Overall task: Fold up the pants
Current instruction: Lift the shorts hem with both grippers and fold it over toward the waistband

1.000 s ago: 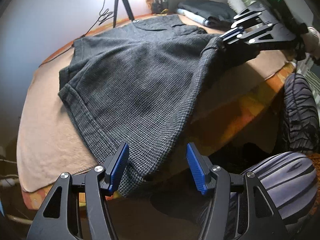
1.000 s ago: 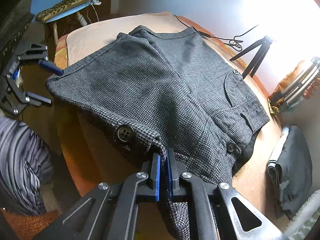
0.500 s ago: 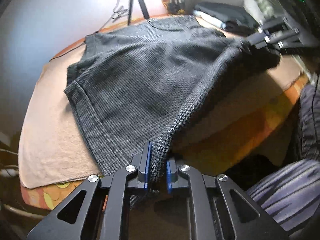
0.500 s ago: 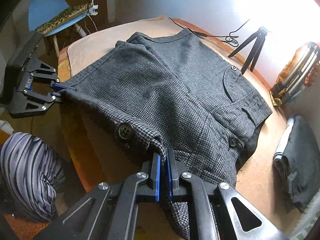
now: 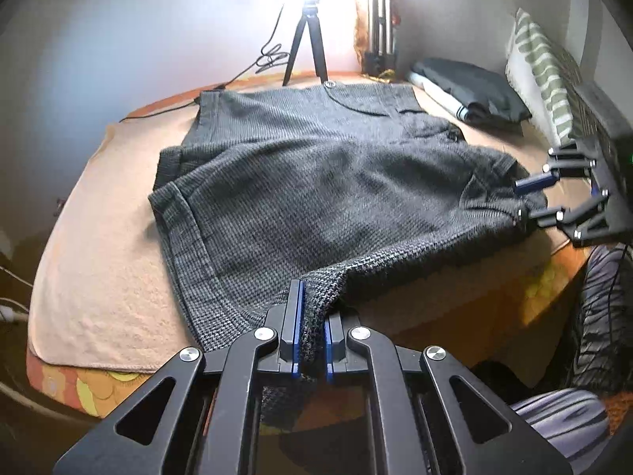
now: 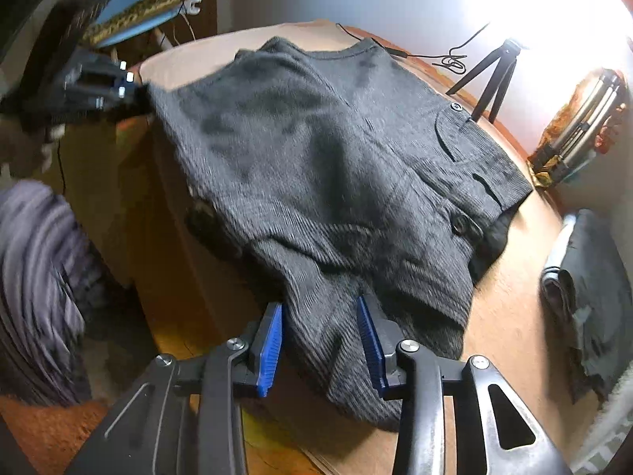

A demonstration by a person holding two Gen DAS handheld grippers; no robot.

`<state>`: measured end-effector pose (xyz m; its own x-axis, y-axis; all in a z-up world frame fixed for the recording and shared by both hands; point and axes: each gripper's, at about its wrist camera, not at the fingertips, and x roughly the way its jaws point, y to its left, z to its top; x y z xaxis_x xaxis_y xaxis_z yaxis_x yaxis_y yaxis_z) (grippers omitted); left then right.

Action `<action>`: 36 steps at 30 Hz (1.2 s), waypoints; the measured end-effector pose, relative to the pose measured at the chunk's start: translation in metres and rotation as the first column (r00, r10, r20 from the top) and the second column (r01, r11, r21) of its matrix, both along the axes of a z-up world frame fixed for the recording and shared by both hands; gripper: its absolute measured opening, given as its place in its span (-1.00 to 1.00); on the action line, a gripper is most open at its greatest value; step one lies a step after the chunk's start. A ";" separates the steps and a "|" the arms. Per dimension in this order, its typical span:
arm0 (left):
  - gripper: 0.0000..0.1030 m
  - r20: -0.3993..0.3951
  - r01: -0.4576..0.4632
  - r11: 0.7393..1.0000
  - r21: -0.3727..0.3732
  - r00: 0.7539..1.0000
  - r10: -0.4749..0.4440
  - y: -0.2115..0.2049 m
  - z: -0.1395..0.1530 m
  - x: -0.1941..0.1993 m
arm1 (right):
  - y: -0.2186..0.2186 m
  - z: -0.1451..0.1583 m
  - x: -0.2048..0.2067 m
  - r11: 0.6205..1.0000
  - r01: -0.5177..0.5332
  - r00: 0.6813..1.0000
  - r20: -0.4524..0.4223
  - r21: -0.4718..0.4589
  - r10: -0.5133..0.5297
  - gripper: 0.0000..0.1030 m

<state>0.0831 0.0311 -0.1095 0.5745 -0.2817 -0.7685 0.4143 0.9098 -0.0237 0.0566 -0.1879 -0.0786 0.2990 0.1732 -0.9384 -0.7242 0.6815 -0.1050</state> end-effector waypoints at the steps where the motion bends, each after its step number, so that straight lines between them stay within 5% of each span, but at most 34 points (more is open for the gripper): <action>1: -0.87 0.007 -0.002 1.000 -0.002 1.000 0.002 0.000 0.002 0.000 | -0.002 -0.001 -0.002 1.000 -0.007 1.000 0.008 -0.010 0.007 -0.22; 6: -0.87 0.034 -0.022 0.999 -0.042 0.999 0.024 0.003 0.012 0.003 | 0.002 -0.002 -0.021 0.994 -0.080 0.993 0.076 -0.073 0.085 -0.16; 9: -0.87 0.037 -0.024 0.999 -0.046 0.999 0.026 0.002 0.013 0.004 | 0.007 -0.007 -0.027 0.985 -0.114 0.987 0.099 -0.127 0.127 -0.35; 11: -0.87 0.042 -0.021 0.999 -0.041 0.999 0.023 0.001 0.014 0.002 | 0.007 -0.006 -0.026 0.985 -0.117 0.987 0.095 -0.128 0.130 -0.69; 14: -0.87 0.056 -0.022 0.999 -0.039 0.998 0.024 0.003 0.018 0.001 | 0.006 0.002 -0.023 0.990 -0.094 0.988 0.108 -0.105 0.106 -0.82; 28: -0.87 0.174 -0.023 0.999 -0.038 0.984 0.030 0.008 0.066 0.039 | 0.002 0.072 0.032 1.000 0.019 0.964 0.265 0.002 -0.019 -0.86; 36: -0.87 0.208 -0.018 1.000 -0.025 0.978 0.023 0.002 0.077 0.083 | 0.004 0.074 0.076 0.998 0.063 0.954 0.294 0.001 -0.060 -0.86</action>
<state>0.1664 0.0336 -0.0329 0.7273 -0.2838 -0.6249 0.3933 0.9185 0.0407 0.1327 -0.1839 -0.0049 0.5714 0.1381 -0.8090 -0.6172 0.7220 -0.3127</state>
